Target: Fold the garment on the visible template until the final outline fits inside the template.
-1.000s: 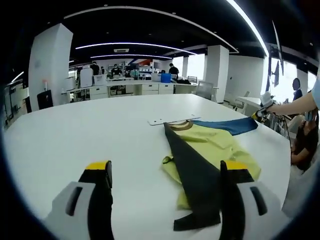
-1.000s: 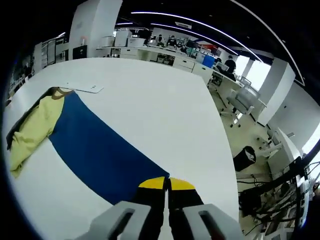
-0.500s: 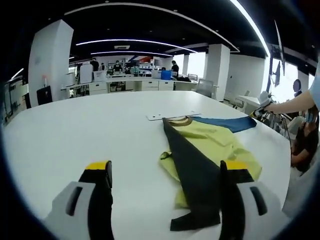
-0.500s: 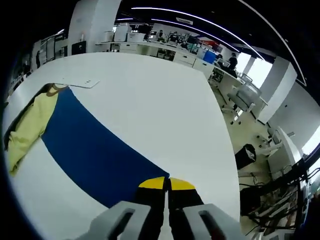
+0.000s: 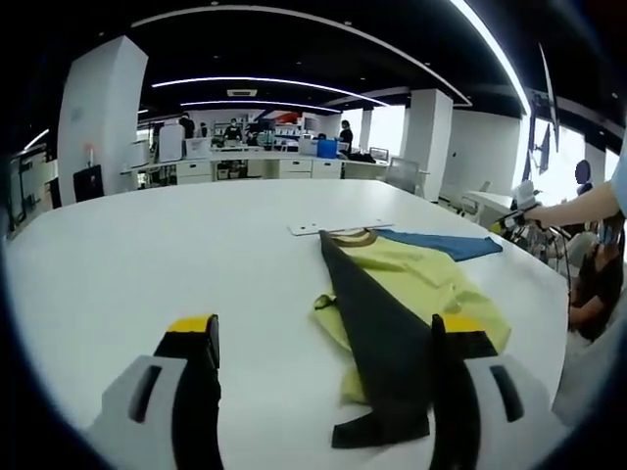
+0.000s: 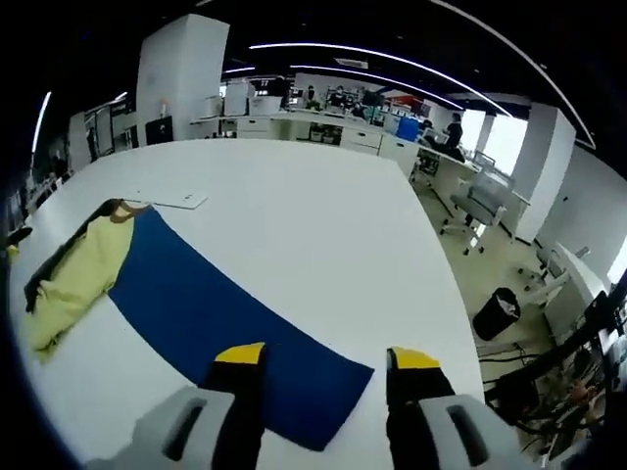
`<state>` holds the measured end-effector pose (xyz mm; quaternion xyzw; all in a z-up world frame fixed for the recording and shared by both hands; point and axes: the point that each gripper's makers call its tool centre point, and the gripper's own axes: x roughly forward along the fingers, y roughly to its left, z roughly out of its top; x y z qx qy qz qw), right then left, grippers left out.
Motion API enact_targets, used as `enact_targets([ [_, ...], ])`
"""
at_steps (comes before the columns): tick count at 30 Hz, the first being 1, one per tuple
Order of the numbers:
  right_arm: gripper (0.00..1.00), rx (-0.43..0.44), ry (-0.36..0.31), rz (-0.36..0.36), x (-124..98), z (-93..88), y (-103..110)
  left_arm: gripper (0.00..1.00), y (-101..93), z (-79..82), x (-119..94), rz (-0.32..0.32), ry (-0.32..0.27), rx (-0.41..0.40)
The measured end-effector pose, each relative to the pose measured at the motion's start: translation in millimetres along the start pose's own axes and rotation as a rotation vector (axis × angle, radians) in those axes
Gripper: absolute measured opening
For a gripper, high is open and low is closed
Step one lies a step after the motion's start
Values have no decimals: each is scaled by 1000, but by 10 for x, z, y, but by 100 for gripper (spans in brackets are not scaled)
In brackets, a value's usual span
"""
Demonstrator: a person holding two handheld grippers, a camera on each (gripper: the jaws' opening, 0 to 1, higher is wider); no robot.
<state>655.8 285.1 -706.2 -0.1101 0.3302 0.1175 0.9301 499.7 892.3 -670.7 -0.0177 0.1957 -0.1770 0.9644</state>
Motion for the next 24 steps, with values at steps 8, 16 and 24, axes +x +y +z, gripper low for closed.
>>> enact_targets([
  [8, 97, -6, -142, 243, -76, 171, 421, 87, -24, 43, -43, -5, -17, -6],
  [16, 100, -31, -122, 274, -237, 124, 594, 86, -77, 8, -50, -15, -19, -6],
  [24, 100, -2, -143, 288, -488, 74, 774, 86, -186, -135, -109, -31, -5, -31],
])
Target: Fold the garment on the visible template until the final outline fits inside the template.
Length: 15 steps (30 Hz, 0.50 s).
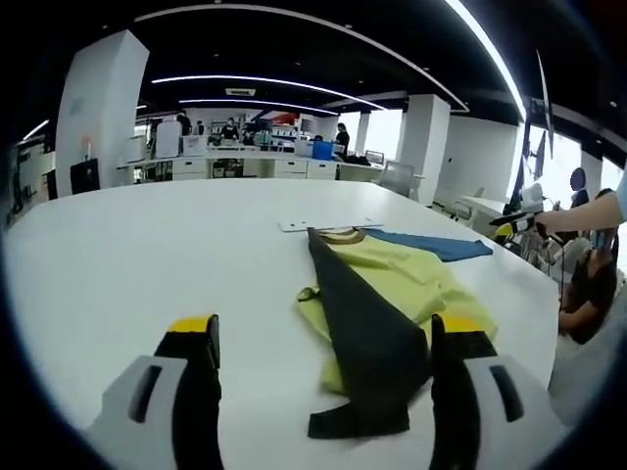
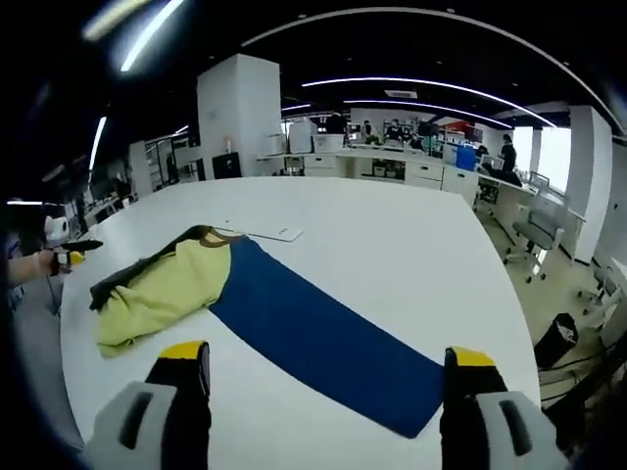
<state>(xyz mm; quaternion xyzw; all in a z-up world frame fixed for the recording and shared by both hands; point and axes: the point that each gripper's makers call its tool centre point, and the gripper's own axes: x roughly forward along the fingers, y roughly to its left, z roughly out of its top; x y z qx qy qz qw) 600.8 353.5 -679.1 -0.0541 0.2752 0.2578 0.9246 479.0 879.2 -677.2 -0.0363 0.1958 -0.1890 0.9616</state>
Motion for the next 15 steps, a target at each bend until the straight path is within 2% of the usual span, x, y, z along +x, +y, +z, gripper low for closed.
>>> enact_targets([
  [5, 99, 9, -21, 10, -100, -3, 142, 84, -30, -62, -56, -6, 16, 12],
  [8, 98, 7, -22, 18, -181, -32, 277, 71, -95, -131, -109, -39, 43, 11],
  [9, 98, 8, -21, 19, -199, -38, 308, 69, -111, -147, -128, -41, 46, 18],
  [12, 98, 8, -28, 29, -292, -32, 475, 74, -132, -185, -154, -45, 51, 33],
  [15, 97, -4, -26, 30, -351, -28, 558, 74, -131, -222, -187, -47, 55, 36],
])
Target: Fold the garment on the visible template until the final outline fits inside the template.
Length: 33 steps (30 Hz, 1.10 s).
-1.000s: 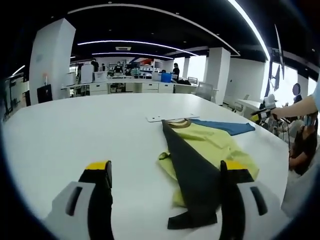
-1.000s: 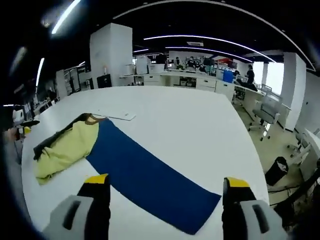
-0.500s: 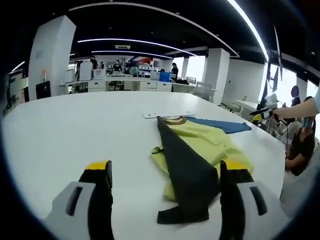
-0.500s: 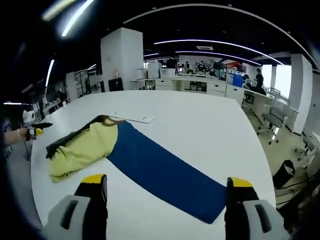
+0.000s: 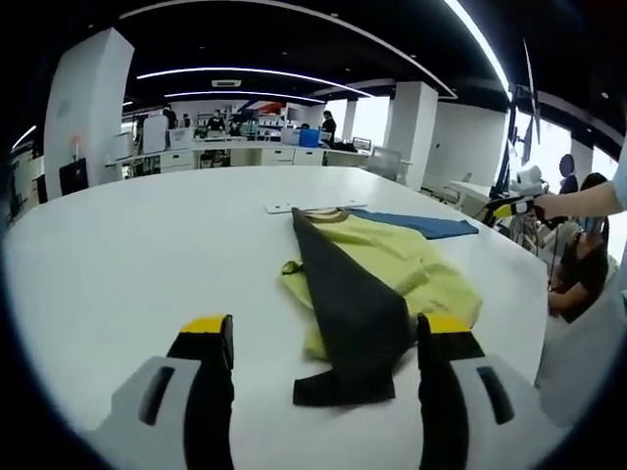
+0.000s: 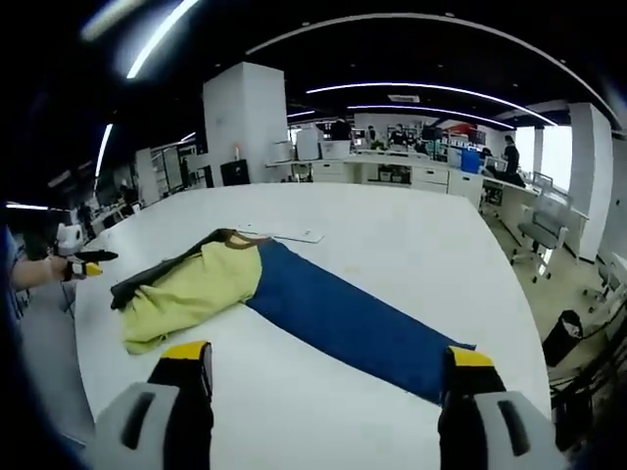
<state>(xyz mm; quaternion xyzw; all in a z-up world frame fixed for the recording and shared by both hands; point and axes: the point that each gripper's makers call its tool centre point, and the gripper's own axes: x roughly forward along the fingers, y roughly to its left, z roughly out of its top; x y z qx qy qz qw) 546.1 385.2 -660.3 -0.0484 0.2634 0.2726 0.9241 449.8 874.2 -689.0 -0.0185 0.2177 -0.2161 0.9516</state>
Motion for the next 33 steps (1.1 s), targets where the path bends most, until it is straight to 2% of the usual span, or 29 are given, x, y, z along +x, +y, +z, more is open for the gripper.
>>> enact_targets([
  [3, 97, -1, -7, 8, -64, 19, 43, 74, -16, -21, -35, -7, 5, 4],
  [7, 96, -3, -29, 18, -112, 48, 68, 71, -86, -133, -104, -29, 49, 86],
  [13, 95, -13, -51, 43, -186, 33, 296, 59, -154, -269, -152, -59, 72, 80],
  [22, 92, -1, -78, 57, -332, -60, 601, 47, -299, -386, -143, -116, 116, 171],
  [23, 92, -2, -81, 59, -358, -69, 647, 45, -296, -375, -140, -111, 125, 230],
  [25, 92, -3, -88, 59, -400, -83, 702, 39, -355, -327, -108, -128, 107, 324],
  [28, 91, 13, -99, 57, -446, -108, 752, 29, -461, -351, -39, -164, 126, 409],
  [33, 90, 20, -92, 45, -520, -186, 810, 30, -614, -423, 123, -204, 165, 525],
])
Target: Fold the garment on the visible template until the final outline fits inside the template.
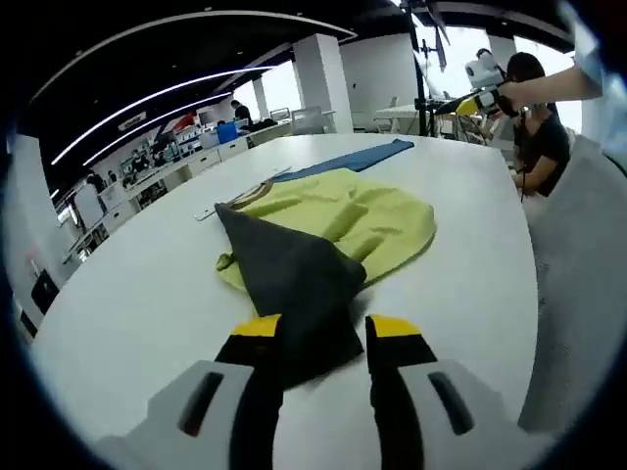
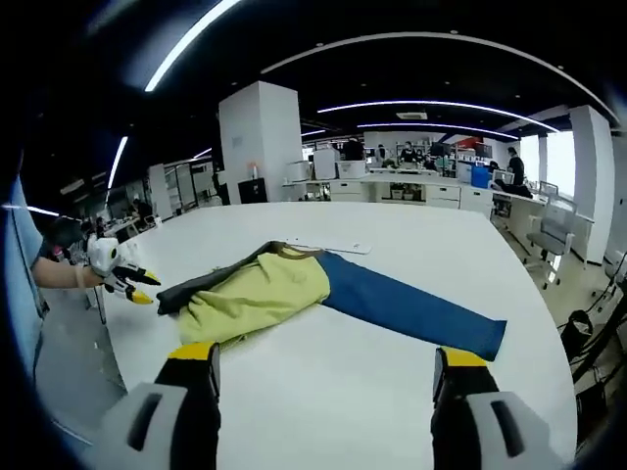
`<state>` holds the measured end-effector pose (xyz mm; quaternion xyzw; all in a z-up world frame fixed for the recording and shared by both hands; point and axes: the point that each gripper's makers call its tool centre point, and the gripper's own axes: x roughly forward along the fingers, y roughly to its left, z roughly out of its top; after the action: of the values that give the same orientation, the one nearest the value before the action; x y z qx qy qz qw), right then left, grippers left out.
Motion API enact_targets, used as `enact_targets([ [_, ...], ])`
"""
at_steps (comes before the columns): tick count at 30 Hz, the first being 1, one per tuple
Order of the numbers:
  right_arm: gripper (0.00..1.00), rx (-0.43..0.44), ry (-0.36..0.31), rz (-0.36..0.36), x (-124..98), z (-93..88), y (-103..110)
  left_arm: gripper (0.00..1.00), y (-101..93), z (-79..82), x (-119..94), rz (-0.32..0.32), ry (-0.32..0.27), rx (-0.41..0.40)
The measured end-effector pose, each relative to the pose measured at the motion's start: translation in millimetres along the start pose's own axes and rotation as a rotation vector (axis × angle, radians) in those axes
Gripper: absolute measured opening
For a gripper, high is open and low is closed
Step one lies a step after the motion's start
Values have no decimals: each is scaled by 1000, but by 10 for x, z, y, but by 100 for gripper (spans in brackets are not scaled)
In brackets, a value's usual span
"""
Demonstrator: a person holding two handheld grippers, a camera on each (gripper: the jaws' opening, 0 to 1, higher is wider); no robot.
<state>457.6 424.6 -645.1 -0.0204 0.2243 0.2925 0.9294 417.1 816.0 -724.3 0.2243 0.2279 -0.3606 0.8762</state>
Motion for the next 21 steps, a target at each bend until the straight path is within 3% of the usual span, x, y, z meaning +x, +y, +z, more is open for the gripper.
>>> enact_targets([
  [5, 90, 12, -13, -15, -69, 5, 33, 30, -51, -54, 163, -22, 46, 95],
  [13, 88, 36, -16, -19, -128, -82, 82, 24, 12, -85, 279, 8, 94, 236],
  [17, 88, 53, -19, -18, -135, -113, 101, 14, 21, -57, 291, 20, 92, 245],
  [21, 88, 61, -20, -13, -128, -125, 120, 12, 73, -81, 316, 27, 99, 219],
])
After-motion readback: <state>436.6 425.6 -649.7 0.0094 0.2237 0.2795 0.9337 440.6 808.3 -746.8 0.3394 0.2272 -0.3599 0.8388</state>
